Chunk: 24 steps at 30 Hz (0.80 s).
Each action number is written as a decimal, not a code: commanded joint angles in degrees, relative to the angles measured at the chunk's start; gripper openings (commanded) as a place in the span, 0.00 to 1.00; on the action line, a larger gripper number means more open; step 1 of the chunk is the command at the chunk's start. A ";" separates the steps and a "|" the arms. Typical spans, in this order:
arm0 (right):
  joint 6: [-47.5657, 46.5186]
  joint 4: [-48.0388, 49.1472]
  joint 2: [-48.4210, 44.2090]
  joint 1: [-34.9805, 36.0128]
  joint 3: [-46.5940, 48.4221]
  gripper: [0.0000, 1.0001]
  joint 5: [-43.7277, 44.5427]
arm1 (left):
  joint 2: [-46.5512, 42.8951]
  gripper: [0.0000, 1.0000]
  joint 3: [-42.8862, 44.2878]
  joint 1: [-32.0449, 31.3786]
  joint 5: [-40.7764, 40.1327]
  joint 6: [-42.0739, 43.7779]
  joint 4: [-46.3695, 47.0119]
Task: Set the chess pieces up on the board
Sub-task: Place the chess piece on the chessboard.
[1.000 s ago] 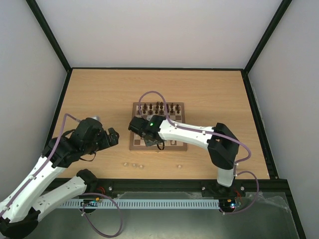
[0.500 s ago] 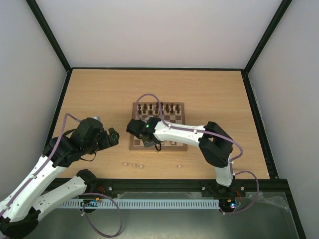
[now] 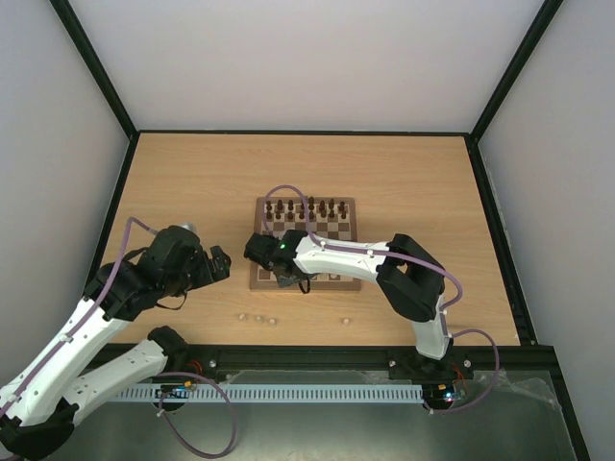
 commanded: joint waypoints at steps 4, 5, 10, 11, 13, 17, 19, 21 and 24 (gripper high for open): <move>0.13 -1.04 0.51 -0.37 -1.29 0.25 0.04 | 0.32 0.99 -0.42 0.30 -0.41 0.46 0.43; 0.19 -1.05 0.53 -0.32 -1.29 0.25 0.03 | 0.31 0.99 -0.53 0.30 -0.41 0.52 0.48; 0.17 -1.23 0.13 -0.38 -1.13 0.30 0.07 | 0.39 0.99 -0.60 0.30 -0.33 0.46 0.68; 0.17 -1.29 0.02 -0.38 -1.05 0.31 0.12 | 0.43 0.99 -0.60 0.30 -0.26 0.46 0.70; 0.10 -1.48 -0.33 -0.38 -0.85 0.33 0.20 | 0.42 0.99 -0.60 0.30 -0.25 0.46 0.70; 0.11 -1.63 -1.16 -0.41 -0.54 0.34 0.56 | 0.36 0.99 -0.60 0.29 -0.24 0.47 0.70; 0.16 -2.03 -1.31 -0.38 -0.12 0.34 0.71 | 0.29 0.99 -0.60 0.30 -0.24 0.46 0.64; 0.17 -2.30 -1.67 -0.40 0.21 0.34 0.82 | 0.22 0.99 -0.61 0.30 -0.24 0.42 0.67; 0.30 -2.56 -2.44 -0.38 0.62 0.34 0.99 | 0.17 0.99 -0.69 0.30 -0.15 0.37 0.69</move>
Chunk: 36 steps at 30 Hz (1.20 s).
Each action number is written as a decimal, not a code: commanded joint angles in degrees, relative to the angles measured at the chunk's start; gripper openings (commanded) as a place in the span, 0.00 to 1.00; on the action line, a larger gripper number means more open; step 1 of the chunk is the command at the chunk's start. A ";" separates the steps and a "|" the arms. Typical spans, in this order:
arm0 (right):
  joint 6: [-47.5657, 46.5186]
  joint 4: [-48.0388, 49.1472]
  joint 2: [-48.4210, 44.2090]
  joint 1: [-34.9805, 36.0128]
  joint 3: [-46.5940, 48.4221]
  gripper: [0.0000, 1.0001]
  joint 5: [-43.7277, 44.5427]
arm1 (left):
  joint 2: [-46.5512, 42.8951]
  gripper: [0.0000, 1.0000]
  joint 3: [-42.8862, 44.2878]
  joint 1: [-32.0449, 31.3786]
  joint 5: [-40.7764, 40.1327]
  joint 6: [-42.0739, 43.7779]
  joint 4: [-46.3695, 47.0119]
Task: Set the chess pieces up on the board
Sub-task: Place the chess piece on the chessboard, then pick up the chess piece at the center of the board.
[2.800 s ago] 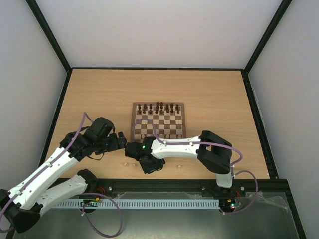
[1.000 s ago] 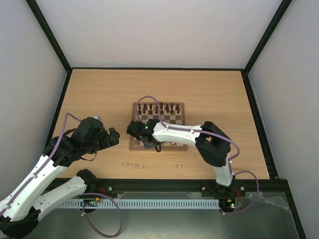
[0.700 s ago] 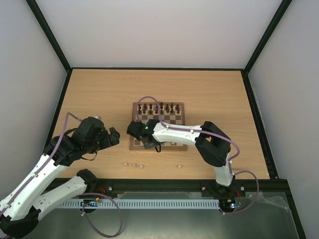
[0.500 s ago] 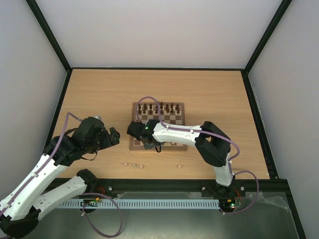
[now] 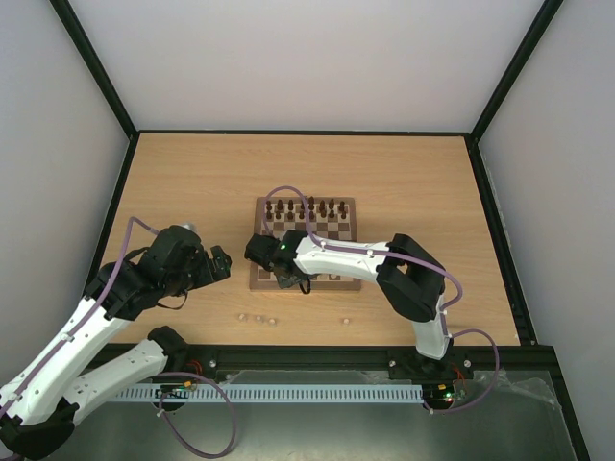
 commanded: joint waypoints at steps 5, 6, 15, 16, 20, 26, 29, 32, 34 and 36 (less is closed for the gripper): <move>0.46 -4.77 -3.78 -0.35 4.00 0.34 2.26 | -0.23 0.99 -0.54 0.29 -0.10 0.35 0.35; 0.46 -5.38 -4.12 -0.34 4.68 0.34 2.41 | -0.29 0.99 -0.53 0.30 -0.09 0.35 0.33; 1.44 -14.73 -9.57 0.11 14.17 0.39 2.72 | 0.41 0.99 -0.10 0.29 0.17 0.45 0.17; 1.32 -15.38 -10.79 0.37 14.57 0.41 1.56 | 0.50 0.99 -0.03 0.25 0.24 0.53 0.11; 0.57 -14.41 -15.57 2.61 12.24 0.52 -6.65 | 0.64 0.99 0.21 0.28 0.27 0.66 -0.23; 1.57 -8.59 -19.46 9.02 2.16 0.58 -16.08 | -0.13 0.99 1.79 0.30 0.40 0.17 -1.42; 1.12 -6.47 -18.30 12.26 -0.52 0.59 -17.50 | -0.67 0.99 3.17 0.29 0.28 -0.21 -2.33; 1.47 -4.42 -15.52 14.53 -1.23 0.57 -18.69 | -1.05 0.99 4.26 0.29 0.35 -0.42 -3.19; 1.72 -3.24 -13.59 15.39 -1.08 0.55 -18.88 | -1.41 0.99 4.57 0.29 0.31 -0.50 -3.74; 1.97 -2.13 -11.34 15.49 -0.93 0.53 -18.74 | -1.76 0.99 4.61 0.30 0.40 -0.71 -4.04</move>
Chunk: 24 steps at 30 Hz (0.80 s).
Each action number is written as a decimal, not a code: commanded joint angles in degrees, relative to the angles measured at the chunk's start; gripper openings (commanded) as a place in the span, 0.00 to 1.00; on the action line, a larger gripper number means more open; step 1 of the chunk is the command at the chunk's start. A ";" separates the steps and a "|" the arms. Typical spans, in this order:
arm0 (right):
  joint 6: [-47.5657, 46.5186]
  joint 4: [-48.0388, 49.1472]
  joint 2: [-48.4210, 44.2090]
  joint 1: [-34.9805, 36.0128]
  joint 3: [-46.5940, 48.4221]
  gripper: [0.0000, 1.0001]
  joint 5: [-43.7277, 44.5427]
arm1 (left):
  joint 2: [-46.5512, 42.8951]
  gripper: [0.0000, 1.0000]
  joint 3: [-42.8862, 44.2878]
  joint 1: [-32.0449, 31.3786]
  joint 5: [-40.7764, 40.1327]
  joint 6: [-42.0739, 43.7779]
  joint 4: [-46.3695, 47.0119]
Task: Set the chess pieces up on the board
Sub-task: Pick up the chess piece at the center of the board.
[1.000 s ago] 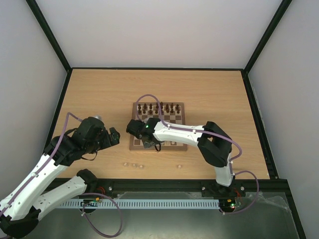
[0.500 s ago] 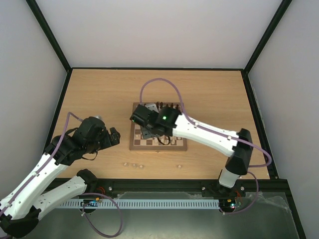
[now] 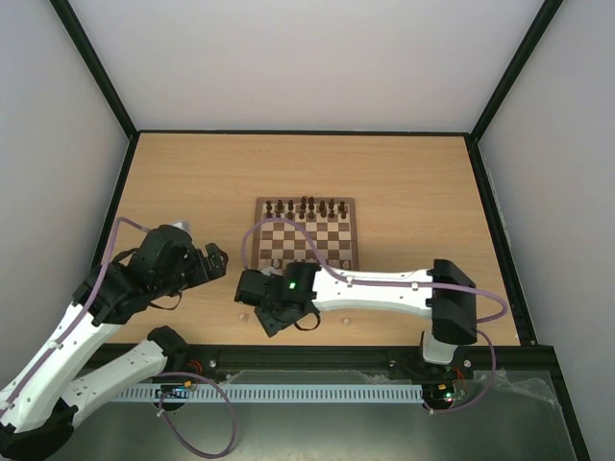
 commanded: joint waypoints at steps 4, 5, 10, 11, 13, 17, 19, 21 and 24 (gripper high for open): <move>0.58 3.76 7.56 0.53 -0.24 0.50 -2.06 | -1.71 0.99 1.36 0.30 0.36 -1.06 -2.86; 0.75 4.42 8.45 0.27 -0.74 0.48 -2.76 | -1.93 0.99 1.41 0.30 0.36 -1.15 -2.95; 1.80 5.73 10.45 -0.37 -2.11 0.43 -2.85 | -2.43 0.99 1.36 0.30 0.01 -1.43 -3.26; 1.66 5.86 10.68 -0.49 -2.16 0.43 -2.81 | -2.45 0.99 1.27 0.30 -0.03 -1.45 -3.20; 1.46 6.07 11.01 -0.59 -2.25 0.43 -3.00 | -2.44 0.99 0.94 0.30 0.13 -1.45 -2.86; 0.80 6.64 12.08 -0.77 -2.34 0.42 -3.47 | -2.10 0.99 0.63 0.29 0.28 -1.35 -2.32; 0.58 6.98 12.52 -0.93 -2.37 0.42 -3.63 | -2.08 0.99 0.67 0.30 0.22 -1.32 -2.22; 0.49 7.21 12.83 -1.16 -2.33 0.42 -3.64 | -2.02 0.99 0.60 0.30 0.18 -1.24 -2.13; 0.80 7.03 13.21 -1.79 -2.52 0.40 -3.23 | -2.01 0.99 0.29 0.30 0.18 -1.25 -1.96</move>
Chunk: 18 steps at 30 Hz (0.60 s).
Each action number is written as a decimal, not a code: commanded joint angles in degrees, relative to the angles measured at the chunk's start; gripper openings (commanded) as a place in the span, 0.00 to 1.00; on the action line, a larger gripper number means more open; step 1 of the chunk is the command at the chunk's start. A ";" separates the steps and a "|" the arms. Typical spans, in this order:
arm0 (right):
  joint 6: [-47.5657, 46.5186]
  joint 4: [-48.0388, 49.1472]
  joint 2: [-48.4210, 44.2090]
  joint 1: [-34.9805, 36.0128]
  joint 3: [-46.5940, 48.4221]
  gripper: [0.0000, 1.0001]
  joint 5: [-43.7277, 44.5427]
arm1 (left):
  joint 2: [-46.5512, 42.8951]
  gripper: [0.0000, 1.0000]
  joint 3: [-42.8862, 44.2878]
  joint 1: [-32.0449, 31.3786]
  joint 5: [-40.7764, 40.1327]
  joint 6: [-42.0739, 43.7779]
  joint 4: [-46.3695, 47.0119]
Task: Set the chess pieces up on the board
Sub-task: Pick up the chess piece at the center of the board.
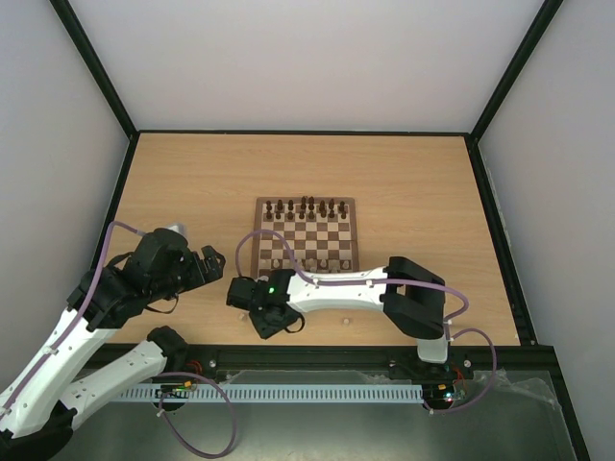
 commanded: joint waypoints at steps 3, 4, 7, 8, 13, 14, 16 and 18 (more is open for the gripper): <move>0.31 -1.18 1.44 -1.75 -1.19 0.37 0.18 | 0.19 0.99 -0.45 0.27 0.02 -0.11 0.13; 0.18 -1.05 1.41 -1.97 -1.29 0.36 0.12 | 0.15 0.99 -0.49 0.29 0.00 -0.05 0.18; -0.22 -0.98 1.45 -2.44 -1.30 0.36 0.22 | 0.41 0.99 -0.58 0.25 0.05 -0.03 0.38; -0.36 -1.05 1.55 -2.59 -1.28 0.35 0.21 | 0.42 0.99 -0.58 0.29 0.08 -0.01 0.47; -0.99 -1.06 1.84 -2.74 -0.93 0.35 0.05 | 0.56 0.99 -0.75 0.30 0.12 0.06 0.73; -1.13 -1.02 1.94 -2.74 -0.81 0.35 -0.05 | 0.63 0.99 -0.82 0.30 0.13 0.06 0.74; -1.39 -0.70 1.88 -2.74 -0.85 0.35 -0.54 | 0.63 0.99 -0.93 0.30 0.20 0.06 0.79; -1.76 -0.18 1.40 -2.70 -1.05 0.35 -1.08 | 0.61 0.99 -1.13 0.30 0.22 0.06 0.91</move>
